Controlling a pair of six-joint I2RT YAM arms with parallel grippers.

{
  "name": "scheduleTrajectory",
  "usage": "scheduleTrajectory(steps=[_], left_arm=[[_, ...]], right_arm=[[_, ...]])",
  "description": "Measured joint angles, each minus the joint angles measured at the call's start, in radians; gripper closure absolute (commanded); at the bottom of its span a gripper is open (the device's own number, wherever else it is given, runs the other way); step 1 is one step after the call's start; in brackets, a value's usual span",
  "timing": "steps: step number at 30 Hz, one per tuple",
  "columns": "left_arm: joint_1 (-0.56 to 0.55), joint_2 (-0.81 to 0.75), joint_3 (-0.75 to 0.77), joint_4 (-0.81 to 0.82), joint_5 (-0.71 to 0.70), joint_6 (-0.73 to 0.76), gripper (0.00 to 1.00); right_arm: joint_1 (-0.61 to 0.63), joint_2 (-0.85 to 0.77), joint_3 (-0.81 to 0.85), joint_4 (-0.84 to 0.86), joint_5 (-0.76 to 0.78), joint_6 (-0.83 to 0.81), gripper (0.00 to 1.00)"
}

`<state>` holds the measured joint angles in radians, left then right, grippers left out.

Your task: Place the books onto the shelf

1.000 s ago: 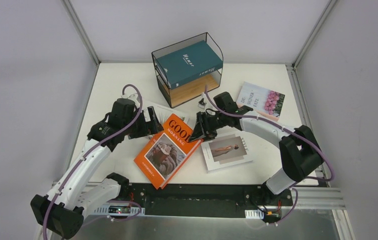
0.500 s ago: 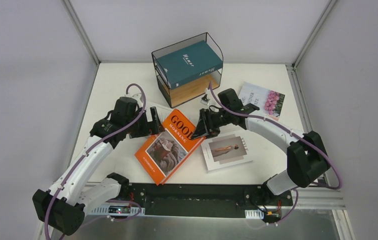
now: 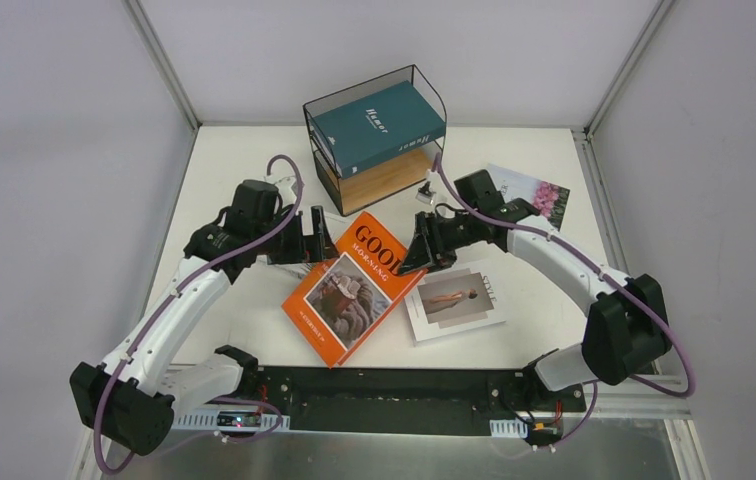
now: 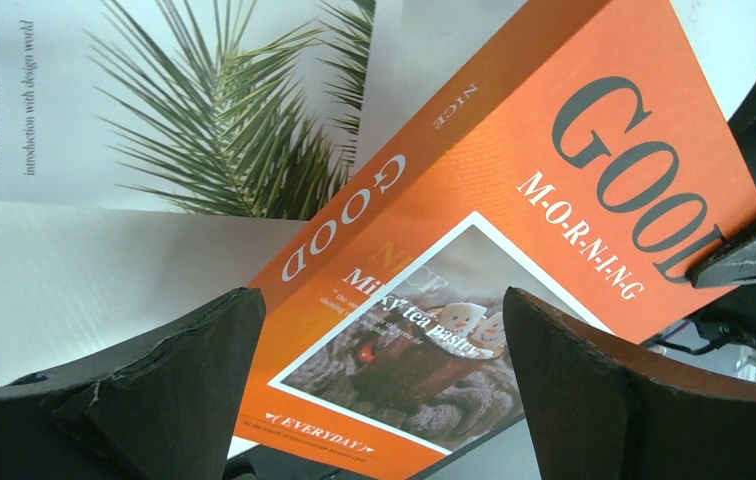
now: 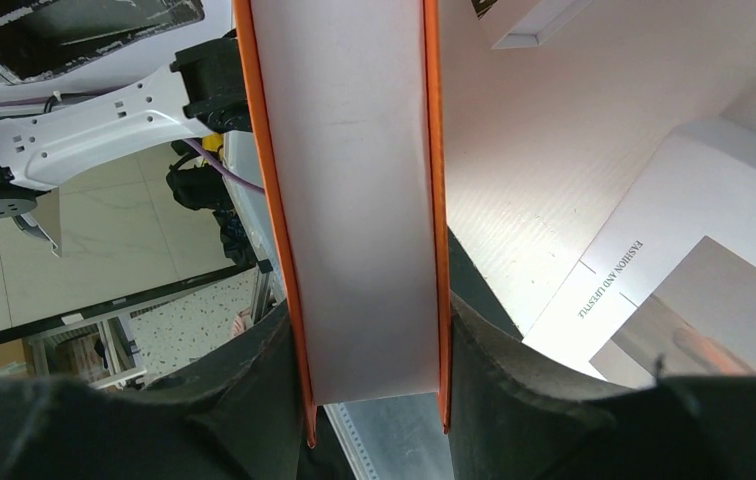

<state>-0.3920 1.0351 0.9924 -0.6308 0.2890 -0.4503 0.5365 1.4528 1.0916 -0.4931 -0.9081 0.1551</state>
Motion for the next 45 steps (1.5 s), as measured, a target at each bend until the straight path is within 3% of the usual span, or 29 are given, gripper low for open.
scheduleTrajectory(steps=[11, 21, 32, 42, 44, 45], left_arm=[[0.004, 0.046, 0.028, 0.018, 0.124, 0.015, 0.01], [0.099, 0.071, 0.164, -0.031, 0.181, 0.049, 0.01], [0.138, 0.121, 0.183, -0.068, 0.589, 0.206, 0.01], [0.138, 0.197, 0.183, -0.071, 0.781, 0.272, 0.01], [0.138, 0.206, 0.183, -0.071, 0.822, 0.284, 0.08], [0.138, 0.211, 0.183, -0.071, 0.845, 0.288, 0.19]], right_arm=[[-0.01, -0.006, 0.045, -0.109, -0.053, -0.125, 1.0], [-0.051, -0.023, 0.118, -0.256, -0.052, -0.276, 1.0], [-0.078, -0.034, 0.136, -0.305, -0.14, -0.377, 1.0], [-0.081, -0.038, 0.173, -0.309, -0.293, -0.448, 1.0], [-0.081, -0.034, 0.18, -0.312, -0.312, -0.457, 1.0], [-0.081, -0.031, 0.184, -0.313, -0.319, -0.46, 1.0]])
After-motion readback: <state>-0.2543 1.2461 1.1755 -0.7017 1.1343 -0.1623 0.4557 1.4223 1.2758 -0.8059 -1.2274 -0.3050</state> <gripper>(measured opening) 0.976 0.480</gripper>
